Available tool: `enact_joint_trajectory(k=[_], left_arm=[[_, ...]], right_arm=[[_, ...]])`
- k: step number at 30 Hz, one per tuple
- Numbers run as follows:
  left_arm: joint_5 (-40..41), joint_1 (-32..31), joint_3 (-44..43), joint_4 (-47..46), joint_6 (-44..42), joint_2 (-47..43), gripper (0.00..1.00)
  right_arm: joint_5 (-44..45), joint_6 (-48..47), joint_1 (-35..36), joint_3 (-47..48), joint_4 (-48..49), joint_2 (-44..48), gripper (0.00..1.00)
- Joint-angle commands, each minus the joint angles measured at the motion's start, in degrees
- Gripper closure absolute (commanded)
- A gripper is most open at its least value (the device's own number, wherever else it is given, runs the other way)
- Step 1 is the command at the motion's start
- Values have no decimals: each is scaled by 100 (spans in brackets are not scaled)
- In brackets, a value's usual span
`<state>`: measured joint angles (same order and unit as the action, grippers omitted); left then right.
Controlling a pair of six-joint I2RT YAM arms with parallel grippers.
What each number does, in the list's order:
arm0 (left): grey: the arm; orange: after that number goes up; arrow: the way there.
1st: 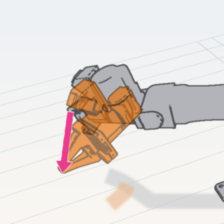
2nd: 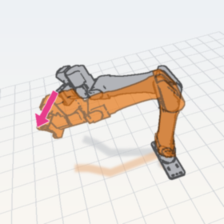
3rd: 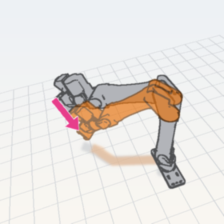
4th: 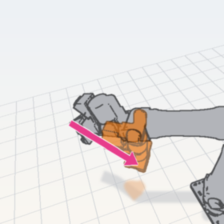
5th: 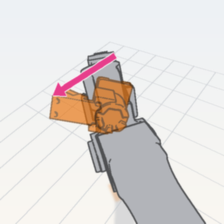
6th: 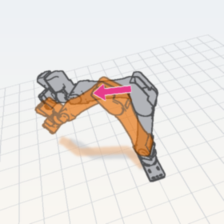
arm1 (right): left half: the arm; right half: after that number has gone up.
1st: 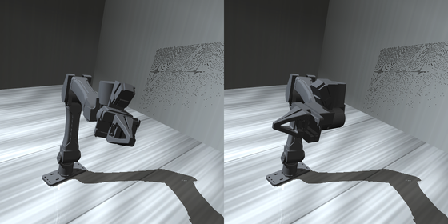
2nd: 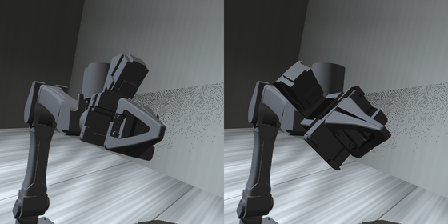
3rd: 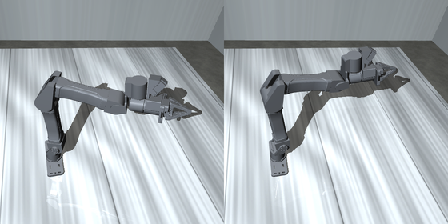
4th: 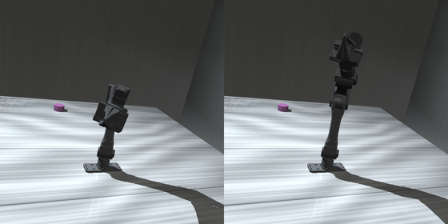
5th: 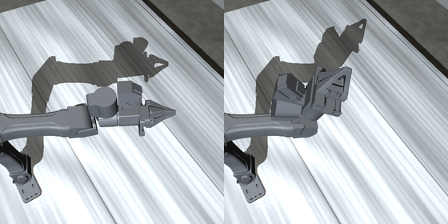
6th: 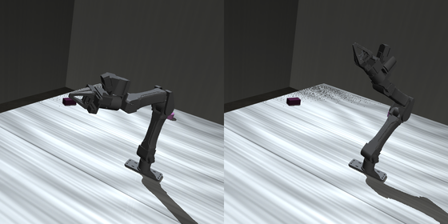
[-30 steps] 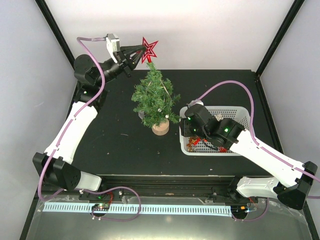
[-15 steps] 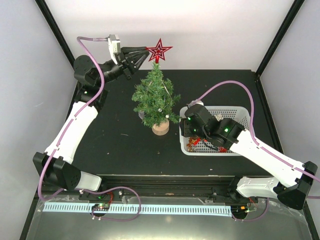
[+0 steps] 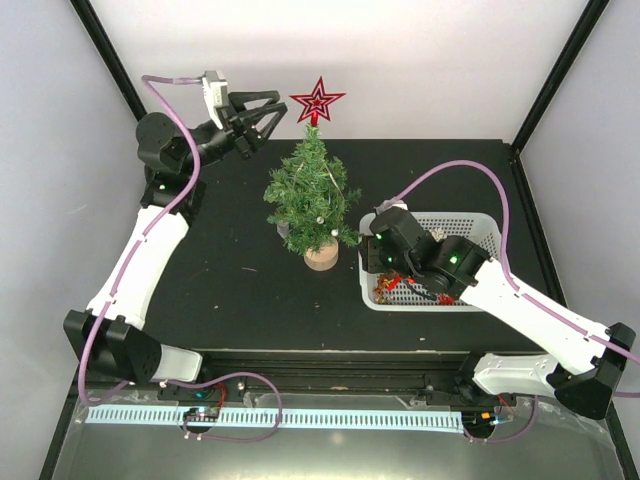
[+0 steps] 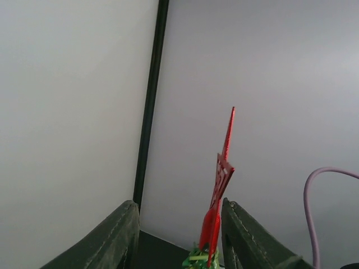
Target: Decorate the small christmas tree
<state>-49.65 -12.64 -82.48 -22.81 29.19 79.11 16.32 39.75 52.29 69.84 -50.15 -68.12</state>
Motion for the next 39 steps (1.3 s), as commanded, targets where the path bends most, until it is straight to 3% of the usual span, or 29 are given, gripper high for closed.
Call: enact_joint_trajectory(k=[1, 6, 11, 13, 17, 18, 20, 24, 28, 32, 39], left_arm=[[-221, 220, 102, -273, 326, -323, 58], [-635, 556, 413, 369, 103, -815, 55], [-587, 1084, 340, 3273, -2273, -1468, 47], [-733, 1437, 401, 4037, -2703, -1607, 39], [-1186, 2115, 454, 5557, -3646, -1737, 5], [-1186, 2189, 483, 5961, -4017, -1768, 1], [-942, 2254, 611, 6705, -4556, -1861, 1], [-214, 2315, 1408, 6812, -4668, -2354, 1], [-148, 2384, 2055, 7077, -4898, -2795, 1], [-48, 2402, 1857, 8117, -5645, -2599, 1], [-438, 2443, 2335, 8238, -5672, -2720, 1]], right_arm=[[118, -38, -35, 258, -3, 13, 44], [282, -85, -111, 289, -96, -16, 44], [15, -139, -659, -28, -99, -10, 44], [-390, -156, -1105, -291, 47, 26, 44], [-1543, -143, -2171, -1004, 787, 72, 44], [-1823, -81, -2477, -1161, 947, 22, 44], [-2155, -29, -2998, -1393, 1184, -190, 44], [-1133, 149, -3237, -1166, 914, -769, 44], [-527, 346, -3452, -1099, 976, -1106, 44], [-820, 728, -4142, -1410, 1174, -1316, 44], [-1519, 1274, -5230, -2213, 2000, -1333, 47]])
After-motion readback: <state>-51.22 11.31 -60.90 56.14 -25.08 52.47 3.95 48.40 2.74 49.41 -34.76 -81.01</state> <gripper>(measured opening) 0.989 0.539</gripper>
